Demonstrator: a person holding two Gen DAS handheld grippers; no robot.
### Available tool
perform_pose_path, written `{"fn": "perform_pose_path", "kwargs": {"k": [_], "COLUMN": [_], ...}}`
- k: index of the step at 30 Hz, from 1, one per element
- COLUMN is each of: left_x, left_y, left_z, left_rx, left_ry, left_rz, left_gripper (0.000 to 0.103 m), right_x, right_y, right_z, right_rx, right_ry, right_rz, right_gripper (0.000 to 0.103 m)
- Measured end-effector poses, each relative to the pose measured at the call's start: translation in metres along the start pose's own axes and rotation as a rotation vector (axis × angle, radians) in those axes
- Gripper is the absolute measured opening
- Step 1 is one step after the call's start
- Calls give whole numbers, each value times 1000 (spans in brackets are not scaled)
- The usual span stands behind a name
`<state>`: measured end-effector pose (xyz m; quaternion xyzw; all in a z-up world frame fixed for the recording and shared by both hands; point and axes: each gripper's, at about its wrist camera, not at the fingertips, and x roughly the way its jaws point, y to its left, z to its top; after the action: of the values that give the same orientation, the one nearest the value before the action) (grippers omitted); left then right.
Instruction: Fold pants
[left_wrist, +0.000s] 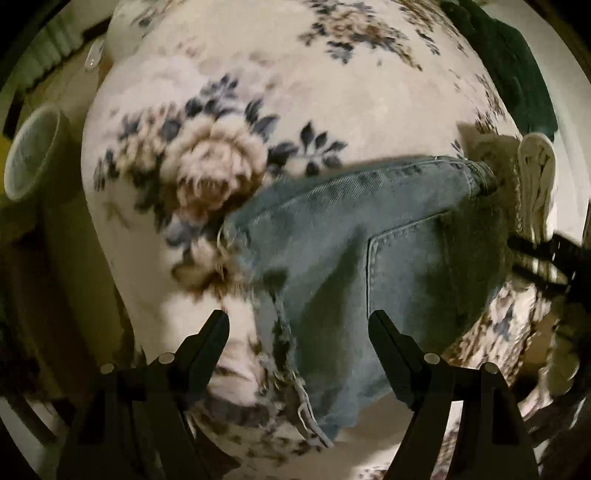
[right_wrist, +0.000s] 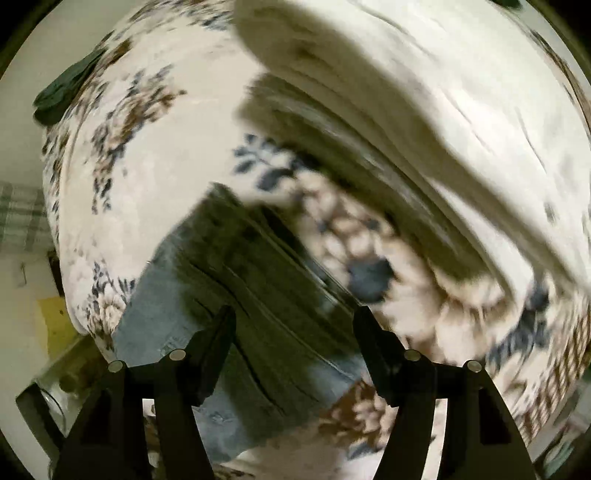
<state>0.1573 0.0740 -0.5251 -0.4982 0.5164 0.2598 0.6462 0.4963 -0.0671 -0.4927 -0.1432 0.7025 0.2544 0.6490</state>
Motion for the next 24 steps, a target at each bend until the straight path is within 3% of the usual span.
{"fn": "perform_pose_path", "kwargs": {"k": [3,8,11,14,19,24], "left_x": [4,23,47,73,112,118], "left_y": [17,38,22,6,5,19], "left_z": [-22,-92,-118,-126,-131,-129], "left_rx": [-141,-480,-566,-636,-823,-944], "left_ry": [57,177,240,243,217,127], "left_rz": [-93,-316,-444,-552,-632,-636], "left_gripper": [76,76,76,76,76,76], "right_x": [10,43,58,71,85,92], "right_y": [-24,-45,-47,-48,-50,-48], "right_z": [-21,-56,-68,-72,-66,-56], "right_rx": [99,183,167,141,123,139], "right_ry": [22,88,106,120,105,68], "right_rz": [48,193,251,292,362,452], "right_gripper": [69,73,73,74,74,74]}}
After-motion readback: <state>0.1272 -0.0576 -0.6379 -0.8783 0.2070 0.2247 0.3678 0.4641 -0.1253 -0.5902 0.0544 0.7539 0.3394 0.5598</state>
